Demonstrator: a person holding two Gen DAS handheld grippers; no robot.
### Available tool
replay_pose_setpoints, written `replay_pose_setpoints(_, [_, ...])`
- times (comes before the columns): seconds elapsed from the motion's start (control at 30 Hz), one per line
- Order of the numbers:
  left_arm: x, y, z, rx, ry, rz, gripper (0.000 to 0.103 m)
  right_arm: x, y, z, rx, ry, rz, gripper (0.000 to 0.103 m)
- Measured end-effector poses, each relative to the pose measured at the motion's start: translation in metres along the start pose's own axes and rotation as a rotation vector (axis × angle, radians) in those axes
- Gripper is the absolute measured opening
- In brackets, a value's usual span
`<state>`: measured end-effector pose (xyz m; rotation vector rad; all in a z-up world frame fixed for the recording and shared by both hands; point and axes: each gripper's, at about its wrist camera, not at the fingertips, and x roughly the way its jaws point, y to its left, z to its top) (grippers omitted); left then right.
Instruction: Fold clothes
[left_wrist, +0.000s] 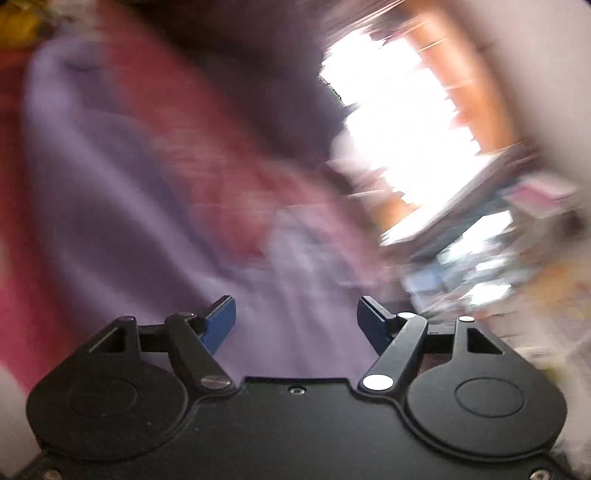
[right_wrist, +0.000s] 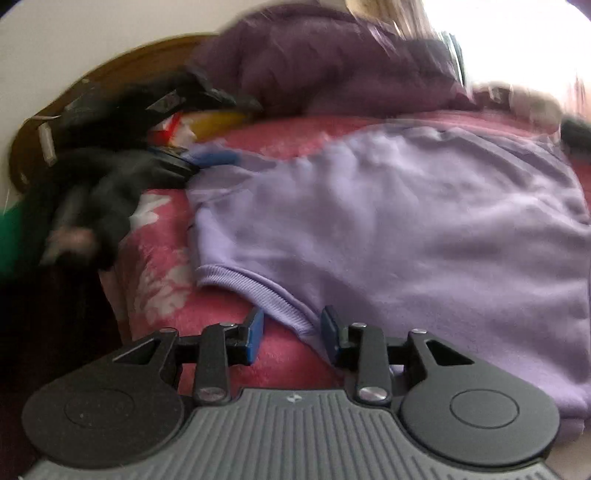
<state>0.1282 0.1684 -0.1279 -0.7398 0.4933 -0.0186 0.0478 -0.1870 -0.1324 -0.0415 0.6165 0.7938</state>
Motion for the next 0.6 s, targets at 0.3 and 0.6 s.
replay_pose_setpoints(0.3, [-0.005, 0.045, 0.072, -0.257, -0.078, -0.105, 0.065, -0.015, 0.0, -0.005, -0.023, 0.017, 0.016, 0.036])
replay_pose_setpoints(0.6, [0.059, 0.055, 0.096, -0.202, 0.139, -0.143, 0.066, 0.031, 0.031, 0.02, -0.02, 0.012, 0.048, 0.036])
